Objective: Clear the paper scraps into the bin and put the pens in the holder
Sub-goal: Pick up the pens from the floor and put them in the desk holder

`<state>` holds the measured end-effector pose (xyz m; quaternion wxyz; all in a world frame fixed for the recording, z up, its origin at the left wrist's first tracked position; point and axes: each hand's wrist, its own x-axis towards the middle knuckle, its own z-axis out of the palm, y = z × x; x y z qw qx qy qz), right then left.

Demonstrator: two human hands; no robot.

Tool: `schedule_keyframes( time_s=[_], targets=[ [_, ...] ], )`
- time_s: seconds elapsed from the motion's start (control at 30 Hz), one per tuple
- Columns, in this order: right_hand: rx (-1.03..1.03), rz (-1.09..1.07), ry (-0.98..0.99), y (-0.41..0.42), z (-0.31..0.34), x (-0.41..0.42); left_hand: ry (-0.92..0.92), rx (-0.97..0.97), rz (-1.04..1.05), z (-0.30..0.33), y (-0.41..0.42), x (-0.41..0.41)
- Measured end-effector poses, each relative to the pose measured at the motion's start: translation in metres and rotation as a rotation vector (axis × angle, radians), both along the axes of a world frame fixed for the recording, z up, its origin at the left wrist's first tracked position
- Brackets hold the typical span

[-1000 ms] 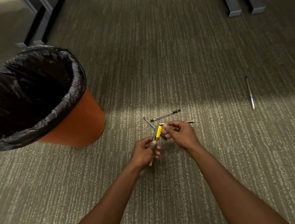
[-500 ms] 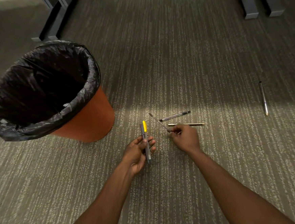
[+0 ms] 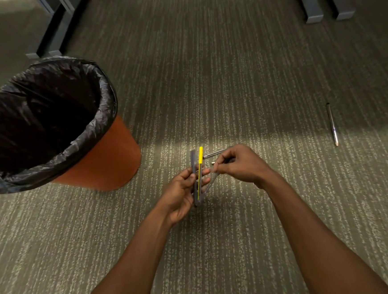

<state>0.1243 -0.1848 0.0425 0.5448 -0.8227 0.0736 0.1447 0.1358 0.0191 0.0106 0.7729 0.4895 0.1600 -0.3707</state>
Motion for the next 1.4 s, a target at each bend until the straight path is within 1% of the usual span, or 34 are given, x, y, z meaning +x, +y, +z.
schedule_keyframes(
  time_s=[0.07, 0.13, 0.27, 0.4, 0.53, 0.63, 0.73, 0.8, 0.87, 0.97, 1.03, 1.13, 1.3, 1.37, 1.4],
  targets=[
    [-0.093, 0.059, -0.017, 0.006, 0.002, 0.006, -0.033, 0.031, -0.082, 0.004, -0.007, -0.004],
    [-0.084, 0.051, -0.031, 0.011, 0.003, 0.008, -0.050, 0.054, -0.130, 0.005, -0.011, -0.008],
    [-0.115, -0.026, -0.089, 0.017, -0.005, 0.008, -0.034, 0.032, -0.142, 0.000, -0.012, -0.013],
    [-0.118, -0.046, -0.139, 0.025, -0.020, -0.002, -0.036, 0.064, -0.116, -0.008, -0.012, -0.018],
    [-0.094, -0.238, -0.177, 0.022, -0.038, -0.008, -0.023, 0.145, -0.050, -0.013, -0.008, -0.016],
    [-0.246, -0.395, -0.139, 0.010, -0.052, -0.004, -0.007, 0.145, 0.015, -0.013, -0.005, -0.015],
    [-0.406, -0.466, -0.065, -0.004, -0.064, 0.004, 0.009, 0.150, 0.063, -0.012, -0.002, -0.014],
    [-0.534, -0.459, -0.073, -0.012, -0.072, 0.011, 0.022, 0.149, 0.088, -0.012, 0.001, -0.013],
    [-0.628, -0.399, -0.108, -0.017, -0.077, 0.018, 0.028, 0.152, 0.096, -0.010, 0.002, -0.012],
    [-0.725, -0.231, -0.159, -0.021, -0.083, 0.028, 0.038, 0.155, 0.101, -0.006, 0.002, -0.014],
    [-0.788, -0.129, -0.155, -0.022, -0.085, 0.034, 0.048, 0.157, 0.105, -0.005, 0.002, -0.015],
    [-0.803, -0.051, -0.111, -0.021, -0.087, 0.041, 0.066, 0.151, 0.116, -0.002, 0.002, -0.014],
    [-0.769, -0.101, -0.050, -0.023, -0.087, 0.048, 0.099, 0.082, 0.155, 0.005, 0.000, -0.013],
    [-0.686, -0.165, -0.076, -0.024, -0.085, 0.048, 0.109, 0.063, 0.160, 0.006, -0.001, -0.010],
    [-0.599, -0.215, -0.110, -0.024, -0.083, 0.047, 0.116, 0.053, 0.161, 0.005, -0.001, -0.009]
  ],
)
